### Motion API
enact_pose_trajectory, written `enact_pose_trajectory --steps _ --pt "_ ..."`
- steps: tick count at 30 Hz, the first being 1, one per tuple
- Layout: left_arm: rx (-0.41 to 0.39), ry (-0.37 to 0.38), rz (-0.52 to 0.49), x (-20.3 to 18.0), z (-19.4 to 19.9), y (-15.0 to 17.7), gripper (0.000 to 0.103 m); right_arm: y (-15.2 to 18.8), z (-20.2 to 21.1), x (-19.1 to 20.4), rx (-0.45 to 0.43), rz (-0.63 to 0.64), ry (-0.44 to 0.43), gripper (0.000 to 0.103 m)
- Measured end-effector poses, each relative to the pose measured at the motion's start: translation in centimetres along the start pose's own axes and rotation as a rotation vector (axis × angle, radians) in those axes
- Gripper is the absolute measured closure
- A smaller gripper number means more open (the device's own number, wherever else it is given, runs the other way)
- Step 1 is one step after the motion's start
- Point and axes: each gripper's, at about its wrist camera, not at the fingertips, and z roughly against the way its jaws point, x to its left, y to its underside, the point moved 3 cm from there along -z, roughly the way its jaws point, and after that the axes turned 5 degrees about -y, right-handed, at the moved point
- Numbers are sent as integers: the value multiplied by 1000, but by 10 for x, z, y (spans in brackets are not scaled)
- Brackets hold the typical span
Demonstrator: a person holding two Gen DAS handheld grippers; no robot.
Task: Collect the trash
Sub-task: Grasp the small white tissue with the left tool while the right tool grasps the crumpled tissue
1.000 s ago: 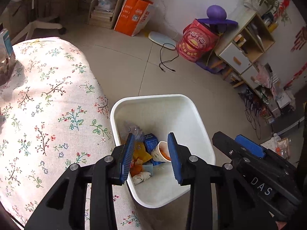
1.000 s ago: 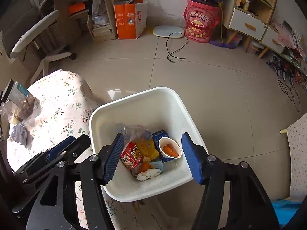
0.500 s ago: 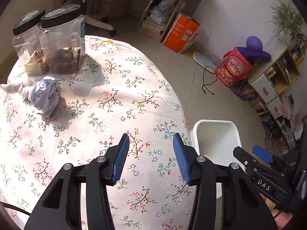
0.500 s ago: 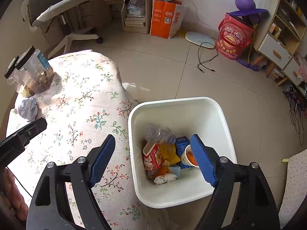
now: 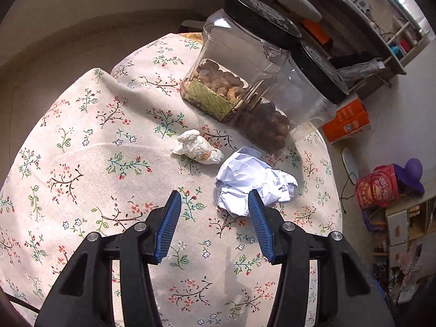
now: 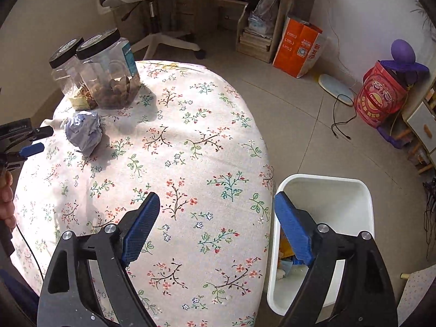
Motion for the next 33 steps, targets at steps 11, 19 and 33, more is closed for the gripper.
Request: enact_pose_trajectory --steps 11,19,33 --pt "-44 -51 -118 4 -46 -35 52 2 -31 71 37 115 -62 21" --pt "-35 -63 -133 10 -71 -48 63 -1 -48 118 19 174 -116 21" --pt "-21 6 -163 23 -53 -43 84 -33 -84 167 -32 73 -287 21"
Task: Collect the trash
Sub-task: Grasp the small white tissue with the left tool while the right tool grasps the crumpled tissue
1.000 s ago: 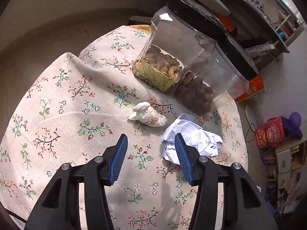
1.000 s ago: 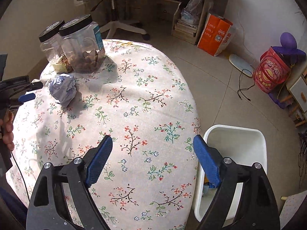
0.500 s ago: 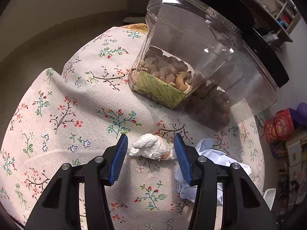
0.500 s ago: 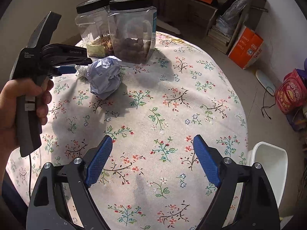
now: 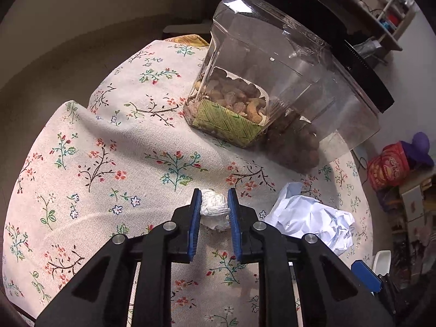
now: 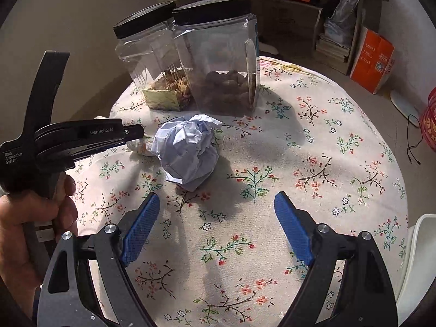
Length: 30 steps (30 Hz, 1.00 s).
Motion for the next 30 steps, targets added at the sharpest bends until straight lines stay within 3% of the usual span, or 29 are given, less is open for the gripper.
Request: enact_pose_trajectory --steps 3,9,11,13,16,20,30 --pt "-16 -8 -13 7 11 2 85 -4 -10 14 -14 16 -43 21" --pt "-36 -31 -24 25 25 2 85 -21 -20 28 -63 15 -45 25" --pt "-43 -37 -33 26 29 1 85 -30 -23 28 -92 16 -44 37" --pt "-51 -39 -48 24 33 1 85 -33 -29 26 -92 36 -37 70" --pt "-71 -48 -70 18 41 -1 85 -27 -37 14 -54 -27 -70 82" --pt "-68 -12 -65 6 47 -2 85 -31 -24 12 -66 -20 -77 90" --pt "-99 18 -145 -48 75 9 85 -35 27 -8 -80 -8 -6 91"
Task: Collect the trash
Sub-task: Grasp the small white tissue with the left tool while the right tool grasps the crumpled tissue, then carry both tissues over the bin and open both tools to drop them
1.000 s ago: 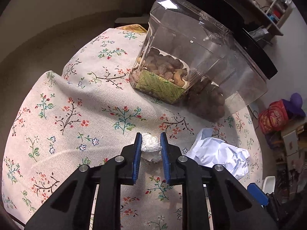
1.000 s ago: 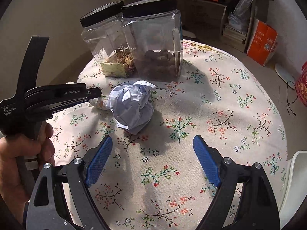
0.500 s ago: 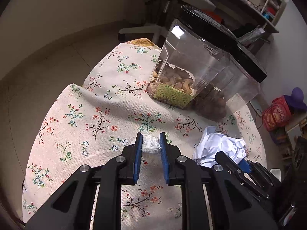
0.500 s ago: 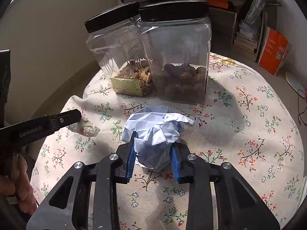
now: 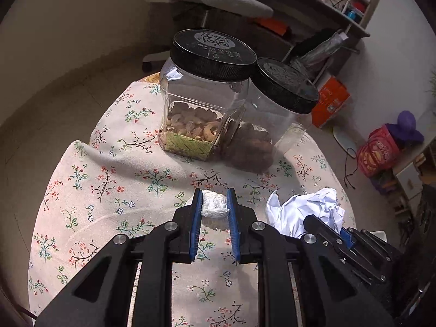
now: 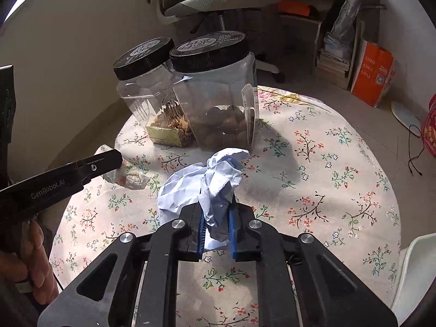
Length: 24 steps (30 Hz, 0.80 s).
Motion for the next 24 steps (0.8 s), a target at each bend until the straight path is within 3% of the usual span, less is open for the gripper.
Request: enact_pose_trajectory --steps 9,24 --pt "-26 12 -73 -53 35 10 84 12 71 -32 -17 15 96 91" --pt "-60 60 -208 -152 92 34 84 30 169 -93 -91 -66 178 91"
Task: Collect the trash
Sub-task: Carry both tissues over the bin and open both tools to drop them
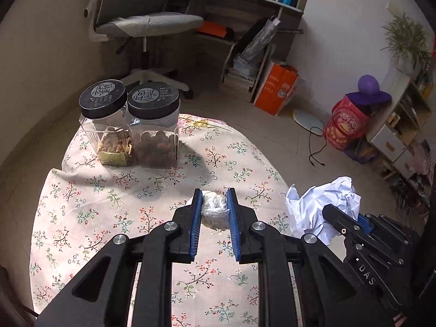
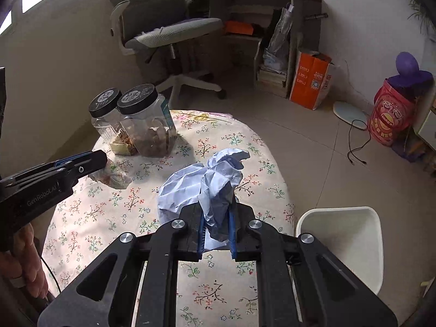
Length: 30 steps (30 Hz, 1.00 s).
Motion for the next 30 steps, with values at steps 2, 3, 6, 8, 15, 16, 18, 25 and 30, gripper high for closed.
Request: enact_pose_trajectory --steps 2,3,6,8,15,16,18,25,30 --pt "-4 13 -14 -14 4 0 84 2 9 -9 -7 -7 10 91" --pt "-5 19 -20 -20 5 0 84 4 14 -14 -10 -11 15 91" --pt "-9 44 -37 -41 8 2 84 8 27 -28 -20 -24 33 91" --pt "-7 61 -52 -58 7 5 84 12 36 -40 -26 -42 45 90" --pt "20 109 -110 -118 -4 21 84 29 57 -88 -20 -118 111 90" --pt "28 115 -115 -126 -7 23 84 33 60 -96 -19 -127 124 90" --pt "45 128 -125 -141 -13 28 84 40 62 -111 -10 -150 145 90" --pt "91 189 -167 -190 -33 49 84 67 62 -169 49 -252 215 90" --pt "115 251 -191 -223 -47 68 84 78 60 -196 81 -299 245 90"
